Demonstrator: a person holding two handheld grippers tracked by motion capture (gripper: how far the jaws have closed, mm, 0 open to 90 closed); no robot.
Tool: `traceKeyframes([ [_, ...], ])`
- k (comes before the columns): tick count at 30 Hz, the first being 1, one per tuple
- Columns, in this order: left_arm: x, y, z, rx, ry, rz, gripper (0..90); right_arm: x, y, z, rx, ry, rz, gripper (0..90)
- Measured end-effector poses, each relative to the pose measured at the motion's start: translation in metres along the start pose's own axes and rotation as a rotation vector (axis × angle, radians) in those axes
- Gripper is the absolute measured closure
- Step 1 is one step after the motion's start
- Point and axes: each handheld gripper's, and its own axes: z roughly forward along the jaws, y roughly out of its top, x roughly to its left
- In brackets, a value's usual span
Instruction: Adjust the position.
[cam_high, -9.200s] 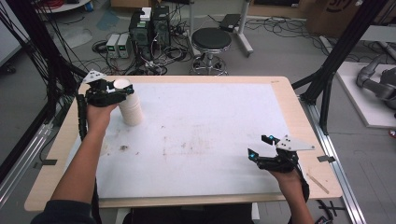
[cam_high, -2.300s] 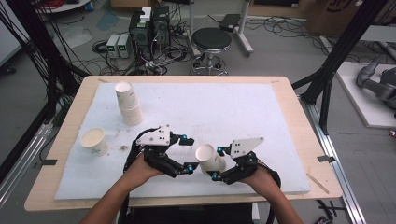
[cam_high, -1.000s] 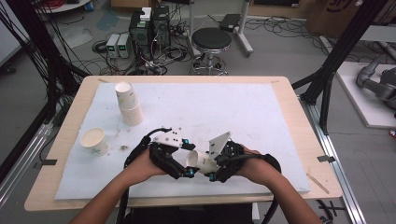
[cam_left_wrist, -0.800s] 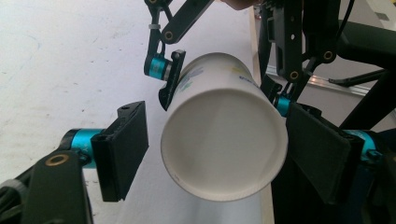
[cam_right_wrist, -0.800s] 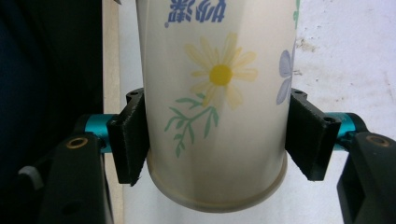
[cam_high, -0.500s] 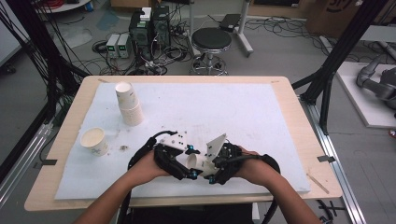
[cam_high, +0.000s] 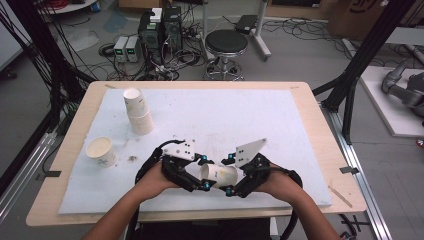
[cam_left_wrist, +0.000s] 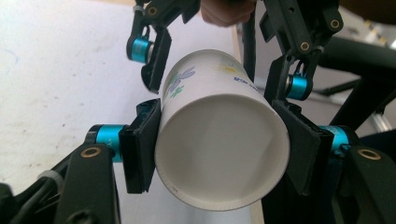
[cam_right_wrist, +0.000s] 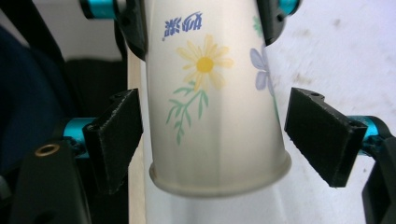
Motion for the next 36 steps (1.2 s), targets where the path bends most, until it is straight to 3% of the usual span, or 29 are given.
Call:
traceKeyframes([
  [4,0.000,-0.006,-0.003,-0.064,0.004,-0.012,36.1,0.001,-0.008,-0.012,-0.144,0.003,0.043,19.9],
  [7,-0.001,-0.010,-0.005,-0.113,0.008,-0.019,36.1,0.003,-0.016,-0.019,-0.220,-0.022,0.081,19.0],
  [14,-0.002,-0.018,-0.009,-0.181,0.026,-0.011,36.2,0.008,-0.034,-0.025,-0.334,-0.074,0.109,18.8],
  [22,-0.005,-0.024,-0.013,-0.243,0.033,0.001,36.2,0.011,-0.050,-0.020,-0.404,-0.072,0.140,18.8],
  [30,-0.009,-0.024,-0.019,-0.275,0.034,0.029,36.1,0.012,-0.057,-0.014,-0.413,-0.047,0.149,18.9],
  [36,-0.012,-0.022,-0.019,-0.303,0.007,0.039,36.1,0.012,-0.055,-0.010,-0.415,-0.026,0.144,18.9],
])
